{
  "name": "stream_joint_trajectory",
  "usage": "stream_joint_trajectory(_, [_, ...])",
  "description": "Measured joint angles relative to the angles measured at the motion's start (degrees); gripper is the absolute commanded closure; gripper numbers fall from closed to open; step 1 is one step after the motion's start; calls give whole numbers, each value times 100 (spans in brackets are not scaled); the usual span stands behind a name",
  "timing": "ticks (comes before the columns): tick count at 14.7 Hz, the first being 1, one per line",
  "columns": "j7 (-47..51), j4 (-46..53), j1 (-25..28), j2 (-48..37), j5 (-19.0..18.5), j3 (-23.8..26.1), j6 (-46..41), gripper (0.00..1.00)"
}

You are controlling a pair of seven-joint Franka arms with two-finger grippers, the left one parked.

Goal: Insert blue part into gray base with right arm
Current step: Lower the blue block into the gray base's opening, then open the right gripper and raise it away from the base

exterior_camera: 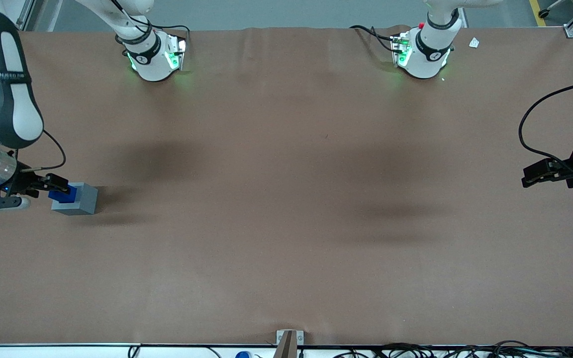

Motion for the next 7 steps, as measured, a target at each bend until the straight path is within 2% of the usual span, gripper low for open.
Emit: stream_joint_trajectory(7, [746, -2, 682, -965, 4, 22, -706, 0])
